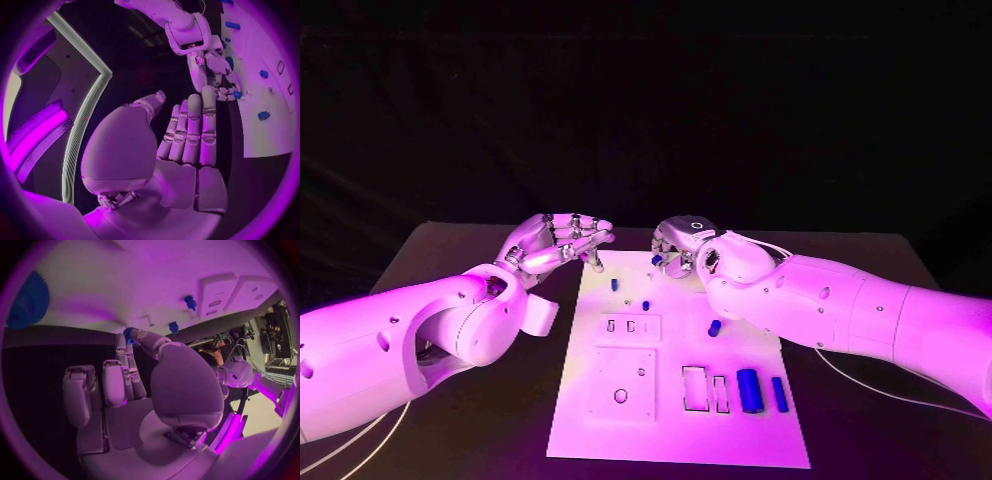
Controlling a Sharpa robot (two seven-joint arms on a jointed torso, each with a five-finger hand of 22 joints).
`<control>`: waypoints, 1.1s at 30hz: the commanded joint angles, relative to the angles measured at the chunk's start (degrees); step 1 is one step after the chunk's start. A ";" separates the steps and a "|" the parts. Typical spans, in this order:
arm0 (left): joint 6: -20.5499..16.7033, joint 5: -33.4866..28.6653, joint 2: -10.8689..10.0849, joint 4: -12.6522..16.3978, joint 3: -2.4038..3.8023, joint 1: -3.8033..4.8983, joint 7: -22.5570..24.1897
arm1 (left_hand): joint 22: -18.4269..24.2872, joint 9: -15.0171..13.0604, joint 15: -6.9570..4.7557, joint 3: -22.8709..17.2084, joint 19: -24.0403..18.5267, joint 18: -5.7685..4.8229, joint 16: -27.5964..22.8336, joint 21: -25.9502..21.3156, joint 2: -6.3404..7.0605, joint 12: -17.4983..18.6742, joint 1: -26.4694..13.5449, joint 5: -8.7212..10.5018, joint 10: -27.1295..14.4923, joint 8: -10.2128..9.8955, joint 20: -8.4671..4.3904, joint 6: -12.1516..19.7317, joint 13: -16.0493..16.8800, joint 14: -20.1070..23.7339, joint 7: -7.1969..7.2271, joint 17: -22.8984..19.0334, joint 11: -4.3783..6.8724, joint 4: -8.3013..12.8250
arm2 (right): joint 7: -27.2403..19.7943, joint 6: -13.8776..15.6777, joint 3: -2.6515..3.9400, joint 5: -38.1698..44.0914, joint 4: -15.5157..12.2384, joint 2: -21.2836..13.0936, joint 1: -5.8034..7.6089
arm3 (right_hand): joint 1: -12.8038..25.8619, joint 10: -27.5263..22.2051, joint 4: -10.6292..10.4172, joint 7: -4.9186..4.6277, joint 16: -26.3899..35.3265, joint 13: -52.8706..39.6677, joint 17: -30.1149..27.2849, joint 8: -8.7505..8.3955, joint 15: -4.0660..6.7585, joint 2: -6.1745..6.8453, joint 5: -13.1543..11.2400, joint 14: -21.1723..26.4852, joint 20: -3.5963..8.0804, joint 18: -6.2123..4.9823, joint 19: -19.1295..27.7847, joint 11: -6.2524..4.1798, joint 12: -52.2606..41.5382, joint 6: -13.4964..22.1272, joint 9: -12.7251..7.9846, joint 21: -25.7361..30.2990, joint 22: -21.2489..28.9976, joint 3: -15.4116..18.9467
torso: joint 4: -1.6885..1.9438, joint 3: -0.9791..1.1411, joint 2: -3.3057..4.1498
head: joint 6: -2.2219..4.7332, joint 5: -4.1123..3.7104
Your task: Assemble the parts on the task board
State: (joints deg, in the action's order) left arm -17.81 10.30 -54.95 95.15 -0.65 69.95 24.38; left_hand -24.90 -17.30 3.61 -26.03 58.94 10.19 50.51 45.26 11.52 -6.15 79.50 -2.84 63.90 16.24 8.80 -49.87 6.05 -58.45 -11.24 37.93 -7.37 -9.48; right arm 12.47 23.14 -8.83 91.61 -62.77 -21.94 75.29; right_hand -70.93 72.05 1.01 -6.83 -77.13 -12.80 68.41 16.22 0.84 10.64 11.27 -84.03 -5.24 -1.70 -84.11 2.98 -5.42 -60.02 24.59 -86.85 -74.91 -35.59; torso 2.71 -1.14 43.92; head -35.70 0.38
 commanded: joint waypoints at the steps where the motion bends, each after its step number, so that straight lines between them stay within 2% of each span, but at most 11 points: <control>1: 1.01 -0.44 0.18 -0.06 0.05 0.12 0.17 | -0.04 -0.05 -0.11 -0.33 -0.38 0.19 -0.24 0.20 -0.37 0.38 0.33 -0.02 -0.35 -0.16 -0.11 0.29 0.08 0.16 -0.06 -0.07 -0.23 -0.06 | -0.64 -0.89 0.01 0.07 -0.07 0.03 -0.02 | 0.42 -0.11 -0.40 -0.09 -0.03 -0.08 -0.06 0.04 0.30 0.15 -0.35 -2.25 0.24 0.26 -2.34 0.30 0.24 0.47 2.20 0.29 -8.76 -0.05 | -0.04 0.00 0.03 | 0.05 0.01; 6: 1.07 -0.57 0.19 -0.12 0.05 0.13 0.14 | -0.12 -0.06 -0.11 -0.42 -0.46 0.20 -0.25 0.31 -0.40 0.39 0.40 -0.01 -0.37 -0.17 -0.11 0.29 0.07 0.16 -0.07 -0.10 -0.24 0.00 | -0.73 -0.01 0.01 -0.33 0.38 0.28 -0.02 | 0.93 -0.54 -0.80 -0.38 0.70 -0.18 -1.30 -0.49 0.14 0.68 -0.72 -1.92 0.13 -0.03 -1.60 0.51 0.59 1.27 2.28 1.02 -7.51 -0.03 | -0.02 -0.06 0.04 | 0.12 -0.11; 7: 1.08 -0.58 0.19 -0.12 0.05 0.13 0.14 | -0.12 -0.06 -0.11 -0.42 -0.46 0.20 -0.25 0.31 -0.40 0.39 0.40 -0.01 -0.37 -0.17 -0.11 0.29 0.07 0.16 -0.07 -0.10 -0.24 0.00 | -0.80 0.16 0.01 -0.47 0.50 0.35 -0.02 | 1.28 -1.18 -1.07 -0.88 1.49 -0.12 -2.48 -1.38 -0.17 1.06 -2.04 -1.55 0.02 -0.23 -1.05 0.73 0.97 2.64 2.03 1.56 -6.61 -0.02 | -0.02 -0.07 0.05 | 0.15 -0.12; 8: 1.09 -0.59 0.18 -0.13 0.05 0.13 0.13 | -0.12 -0.06 -0.11 -0.42 -0.46 0.20 -0.25 0.31 -0.40 0.39 0.40 -0.01 -0.37 -0.17 -0.11 0.29 0.07 0.16 -0.07 -0.10 -0.24 0.00 | -0.90 0.32 0.01 -0.61 0.68 0.46 -0.02 | 1.49 -2.61 -1.35 -1.63 2.63 0.06 -4.14 -2.70 -0.63 1.75 -3.24 -1.03 -0.37 -0.53 -0.22 1.43 1.71 4.41 1.74 2.42 -5.23 -0.20 | -0.01 -0.09 0.05 | 0.17 -0.12; 10: 1.10 -0.60 0.18 -0.14 0.05 0.13 0.12 | -0.12 -0.06 -0.11 -0.42 -0.46 0.20 -0.25 0.31 -0.40 0.39 0.40 -0.01 -0.37 -0.17 -0.11 0.29 0.07 0.16 -0.07 -0.10 -0.24 0.00 | -1.04 0.54 0.01 -0.79 0.97 0.63 -0.02 | 1.62 -5.30 -1.64 -2.55 3.94 0.62 -6.03 -4.59 -1.39 2.72 -3.58 -0.44 -1.10 -1.18 1.51 2.45 1.94 6.95 1.26 4.29 -2.28 -0.38 | 0.02 -0.09 0.07 | 0.17 -0.12; 12: 1.11 -0.61 0.16 -0.13 0.05 0.14 0.09 | -0.19 -0.07 -0.11 -0.48 -0.53 0.20 -0.26 0.41 -0.40 0.42 0.44 -0.01 -0.41 -0.20 -0.11 0.32 0.07 0.16 -0.09 -0.11 -0.25 0.04 | -1.08 0.56 0.00 -0.91 1.24 0.80 -0.02 | 1.37 -7.87 -1.78 -2.65 5.39 1.31 -8.09 -6.00 -1.73 3.34 -3.93 0.12 -1.58 -1.84 3.15 2.81 1.86 8.75 0.89 6.24 0.59 -0.16 | 0.07 -0.10 0.10 | 0.20 -0.14; 18: 1.16 -0.63 0.11 -0.12 0.05 0.19 0.01 | -0.19 -0.07 -0.11 -0.48 -0.53 0.20 -0.26 0.41 -0.40 0.42 0.44 -0.01 -0.41 -0.20 -0.11 0.32 0.07 0.16 -0.09 -0.11 -0.25 0.04 | -1.13 0.22 0.00 -1.14 1.88 1.19 -0.02 | 1.24 -8.36 -1.88 -2.52 5.63 1.47 -8.46 -6.43 -1.69 3.38 -4.18 0.16 -1.62 -1.95 3.37 2.73 1.79 9.27 0.81 6.64 1.08 0.07 | 0.13 -0.07 0.17 | 0.11 -0.10; 23: 1.20 -0.65 0.12 -0.19 0.04 0.20 -0.01 | -0.23 -0.08 -0.10 -0.51 -0.58 0.20 -0.27 0.48 -0.39 0.42 0.46 -0.01 -0.42 -0.21 -0.10 0.34 0.07 0.16 -0.10 -0.13 -0.26 0.07 | -1.24 0.61 -0.01 -1.21 1.63 1.01 -0.02 | 1.24 -8.38 -1.91 -2.52 5.63 1.49 -8.45 -6.47 -1.68 3.36 -4.21 0.15 -1.62 -1.96 3.38 2.72 1.77 9.32 0.81 6.67 1.11 0.09 | 0.00 -0.06 0.07 | 0.03 0.03; 27: 1.32 -0.68 0.13 -0.29 0.04 0.20 0.00 | -0.23 -0.08 -0.10 -0.51 -0.58 0.20 -0.27 0.48 -0.39 0.42 0.46 -0.01 -0.42 -0.21 -0.10 0.34 0.07 0.16 -0.10 -0.13 -0.26 0.07 | -1.43 1.80 0.00 -1.28 -0.68 -0.90 0.00 | 1.16 -8.05 -2.05 -2.46 5.54 1.46 -8.34 -6.49 -1.64 3.13 -4.18 0.07 -1.60 -1.92 3.21 2.65 1.54 9.20 0.85 6.59 0.91 0.07 | -0.04 -0.07 -0.02 | 0.17 -0.04; 30: 1.44 -0.70 0.01 -0.48 0.04 0.21 0.12 | -0.24 -0.08 -0.10 -0.51 -0.58 0.20 -0.27 0.49 -0.39 0.42 0.46 -0.01 -0.42 -0.21 -0.10 0.34 0.07 0.16 -0.11 -0.13 -0.26 0.07 | -1.65 2.69 0.15 -2.20 -4.14 -4.14 0.10 | 1.17 -7.20 -2.16 -2.40 5.49 1.33 -8.33 -6.49 -1.55 3.27 -4.19 -0.01 -1.54 -1.84 2.96 2.52 1.12 9.00 0.92 6.45 0.59 0.24 | -0.18 -0.06 -0.14 | 0.43 -0.05; 33: 1.50 -0.80 -0.24 -0.74 0.04 0.21 0.25 | -0.31 -0.09 -0.08 -0.51 -0.68 0.19 -0.30 0.59 -0.31 0.43 0.41 0.00 -0.42 -0.23 -0.09 0.36 0.07 0.18 -0.11 -0.15 -0.28 0.09 | -2.21 2.82 0.44 -5.06 -7.89 -8.27 0.38 | 1.16 -4.18 -2.38 -2.35 3.91 0.66 -6.18 -6.67 -1.23 4.05 -4.28 -0.76 -1.27 -1.42 1.80 2.12 -0.23 8.69 1.06 5.39 -1.28 0.79 | -0.44 -0.03 -0.23 | 0.52 0.00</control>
State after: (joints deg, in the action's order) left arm -17.46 9.90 -55.15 94.44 -0.66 70.04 24.08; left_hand -25.12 -17.34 3.61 -26.19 58.69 10.19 50.51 45.47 11.28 -5.94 79.74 -2.84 63.68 16.24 8.64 -49.87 6.04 -58.45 -11.24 37.83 -7.58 -9.32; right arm 11.45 24.78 -8.46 89.31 -69.61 -29.38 75.51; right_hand -69.81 67.21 -1.43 -9.29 -72.61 -12.00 61.48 9.71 -0.53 14.32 7.09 -83.93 -6.46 -3.07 -81.89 5.27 -5.43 -51.09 25.58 -81.07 -74.91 -35.04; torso 2.54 -1.20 43.81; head -35.30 0.35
